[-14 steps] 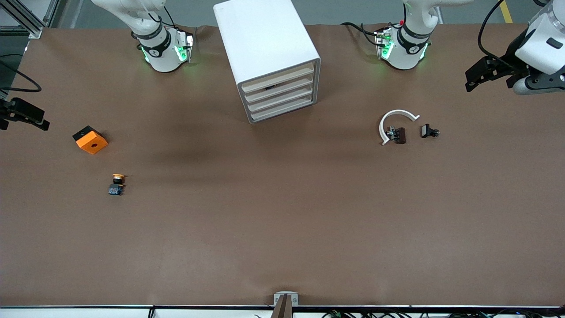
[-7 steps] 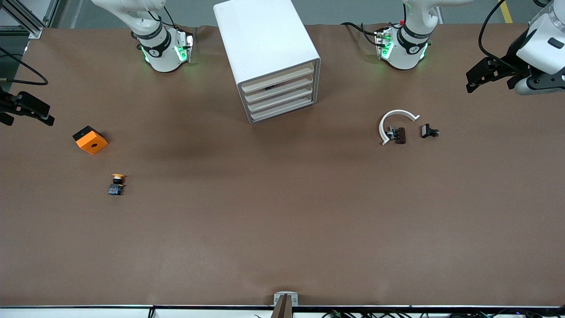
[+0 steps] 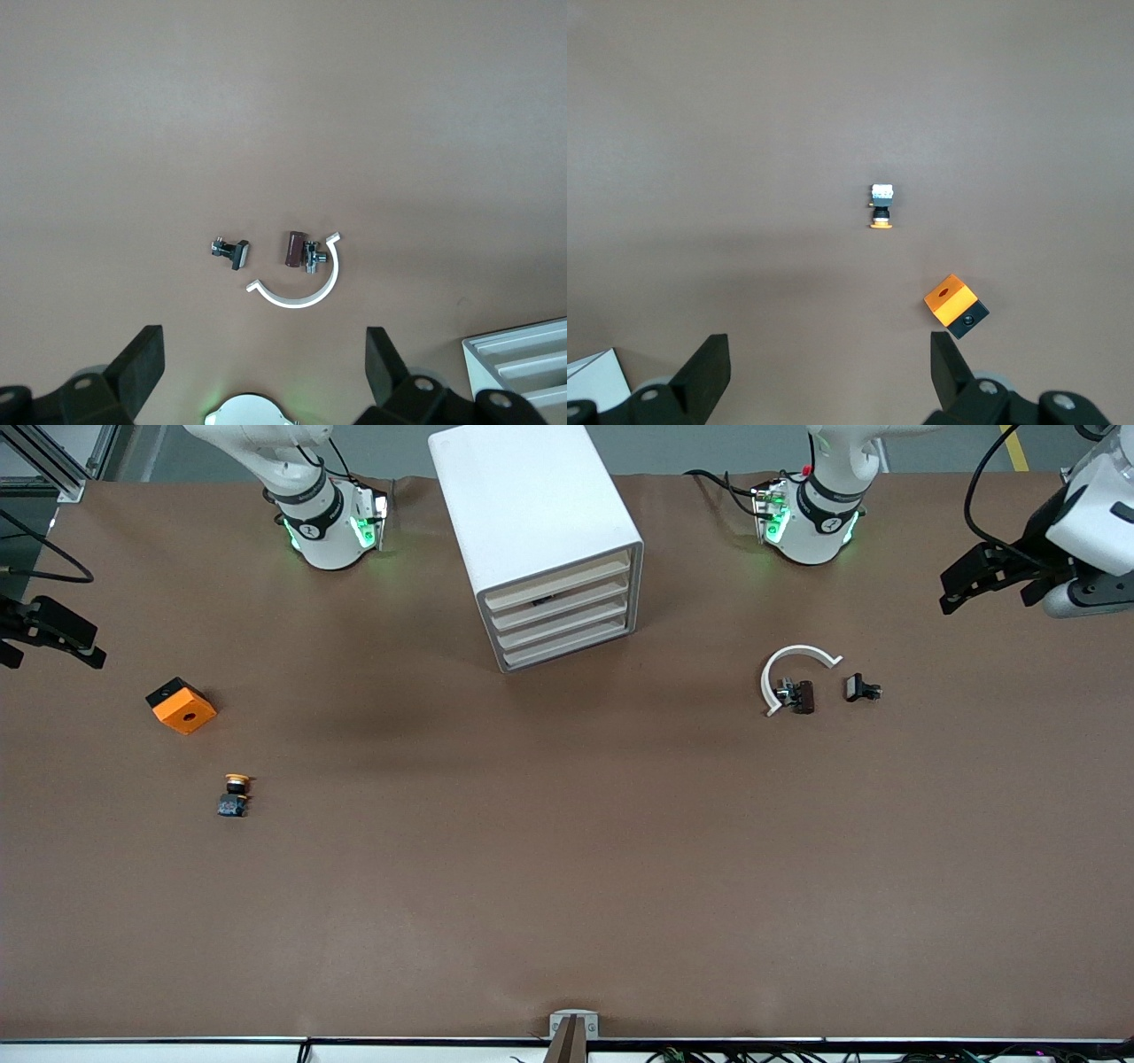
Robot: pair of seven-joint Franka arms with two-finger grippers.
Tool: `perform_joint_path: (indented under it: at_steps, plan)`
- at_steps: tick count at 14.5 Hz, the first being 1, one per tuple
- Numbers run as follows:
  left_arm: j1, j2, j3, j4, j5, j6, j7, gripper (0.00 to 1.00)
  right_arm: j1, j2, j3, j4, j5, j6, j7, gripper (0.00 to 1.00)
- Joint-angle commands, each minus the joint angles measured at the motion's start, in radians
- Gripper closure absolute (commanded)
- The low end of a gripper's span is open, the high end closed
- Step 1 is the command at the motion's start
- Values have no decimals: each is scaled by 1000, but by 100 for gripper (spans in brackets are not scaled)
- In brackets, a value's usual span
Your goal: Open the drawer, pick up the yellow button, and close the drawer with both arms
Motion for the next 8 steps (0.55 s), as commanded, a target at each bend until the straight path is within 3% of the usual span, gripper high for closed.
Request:
perform_joint_path:
  at_steps: [1,8]
  plan:
    - [11,-12,-11,-6,-8,8,2,0,5,-24,2,-23,4,11,8,0]
    - [18,49,-6,61,-8,8,16,0,5,-22,2,-17,4,10,8,0]
